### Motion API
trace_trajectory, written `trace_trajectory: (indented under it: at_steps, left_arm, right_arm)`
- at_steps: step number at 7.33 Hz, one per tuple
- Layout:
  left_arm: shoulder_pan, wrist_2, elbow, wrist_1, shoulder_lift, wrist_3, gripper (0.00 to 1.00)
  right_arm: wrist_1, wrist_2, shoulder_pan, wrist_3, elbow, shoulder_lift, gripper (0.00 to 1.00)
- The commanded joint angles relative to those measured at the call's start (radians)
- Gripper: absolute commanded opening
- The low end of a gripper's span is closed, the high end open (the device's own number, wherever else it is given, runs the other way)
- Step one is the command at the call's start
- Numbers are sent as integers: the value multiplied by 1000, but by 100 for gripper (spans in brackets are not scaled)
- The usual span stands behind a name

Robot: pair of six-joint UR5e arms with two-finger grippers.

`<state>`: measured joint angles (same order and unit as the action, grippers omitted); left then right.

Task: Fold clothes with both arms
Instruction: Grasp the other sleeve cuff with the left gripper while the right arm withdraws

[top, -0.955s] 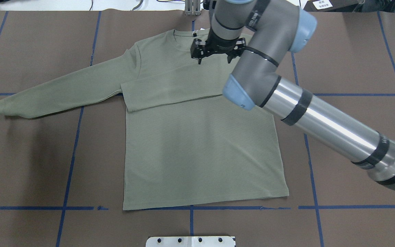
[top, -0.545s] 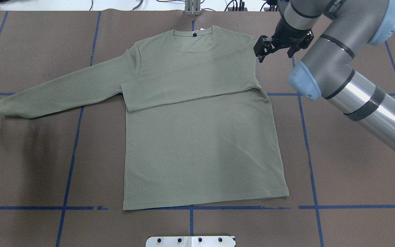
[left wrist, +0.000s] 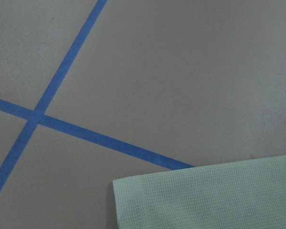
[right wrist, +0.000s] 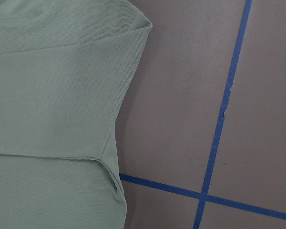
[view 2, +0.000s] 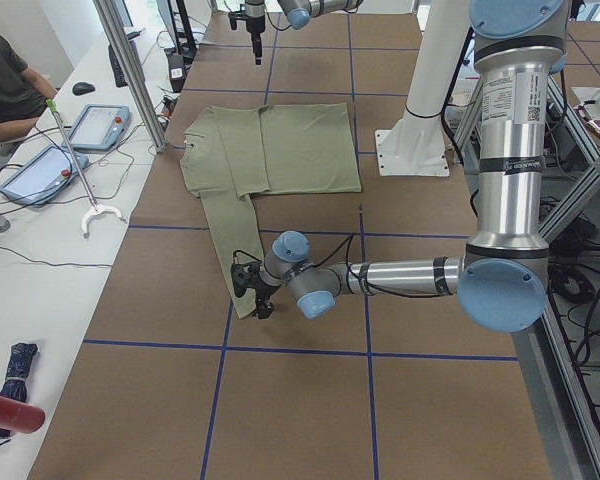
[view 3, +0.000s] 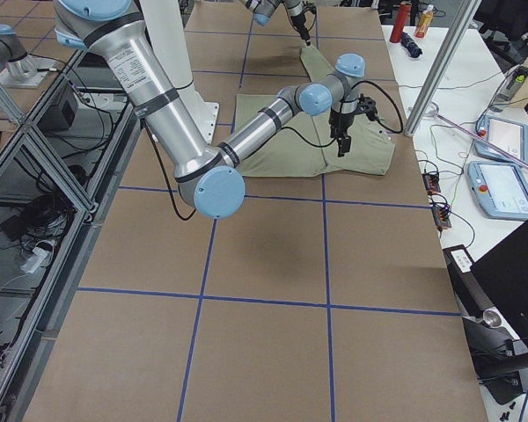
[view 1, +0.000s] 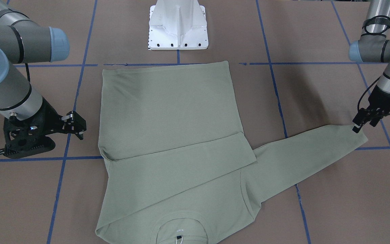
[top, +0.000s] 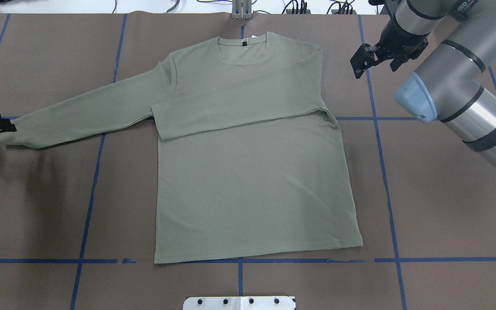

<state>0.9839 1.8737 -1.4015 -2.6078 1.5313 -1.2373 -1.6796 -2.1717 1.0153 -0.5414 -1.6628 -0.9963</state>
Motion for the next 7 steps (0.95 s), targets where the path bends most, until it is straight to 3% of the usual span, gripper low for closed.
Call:
trace_trajectory:
  at_steps: [1,3,5,7]
  left_arm:
    - [-7,-13,12,5,1,2,96]
    - [-11,-11,19,5,4,2,86]
    - [-13,-13,21,6,6,2,64]
    - [-13,-11,16,5,6,2,26]
  right_arm:
    - [0,0,2,1,-9,-8,100]
    - [0,-2,2,1,-31,-21,100]
    - [0,-2,2,1,-43,-25,100]
    - [0,-2,2,1,-43,-30,100]
